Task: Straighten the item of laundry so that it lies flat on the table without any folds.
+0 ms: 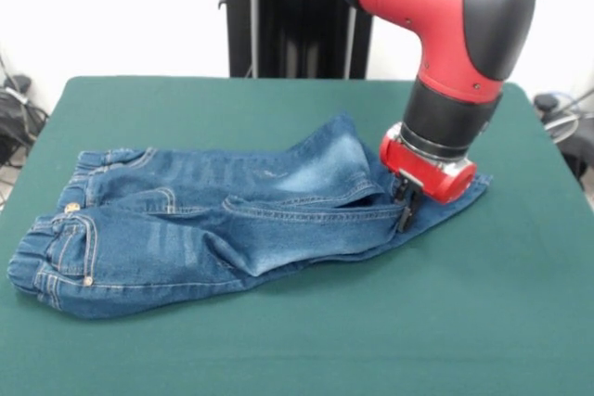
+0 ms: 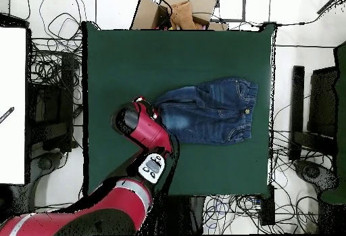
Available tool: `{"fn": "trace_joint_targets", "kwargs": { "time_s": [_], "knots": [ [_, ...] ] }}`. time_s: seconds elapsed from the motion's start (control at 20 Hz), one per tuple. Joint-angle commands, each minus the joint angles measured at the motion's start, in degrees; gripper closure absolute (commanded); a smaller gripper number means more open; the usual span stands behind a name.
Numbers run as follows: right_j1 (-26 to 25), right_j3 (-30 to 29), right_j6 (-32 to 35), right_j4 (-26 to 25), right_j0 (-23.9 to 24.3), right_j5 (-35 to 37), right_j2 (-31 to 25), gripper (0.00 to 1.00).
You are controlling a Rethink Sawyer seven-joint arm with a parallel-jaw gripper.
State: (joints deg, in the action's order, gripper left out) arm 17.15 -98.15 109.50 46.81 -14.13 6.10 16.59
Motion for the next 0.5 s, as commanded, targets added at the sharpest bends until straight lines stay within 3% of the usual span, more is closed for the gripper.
{"fn": "trace_joint_targets", "kwargs": {
  "time_s": [0.05,0.5],
  "knots": [
    [0.8,-1.0,15.3,2.3,2.0,2.5,-5.7,1.00],
    [1.3,-1.0,15.0,1.9,2.2,3.8,-5.3,1.00]
  ]
}}
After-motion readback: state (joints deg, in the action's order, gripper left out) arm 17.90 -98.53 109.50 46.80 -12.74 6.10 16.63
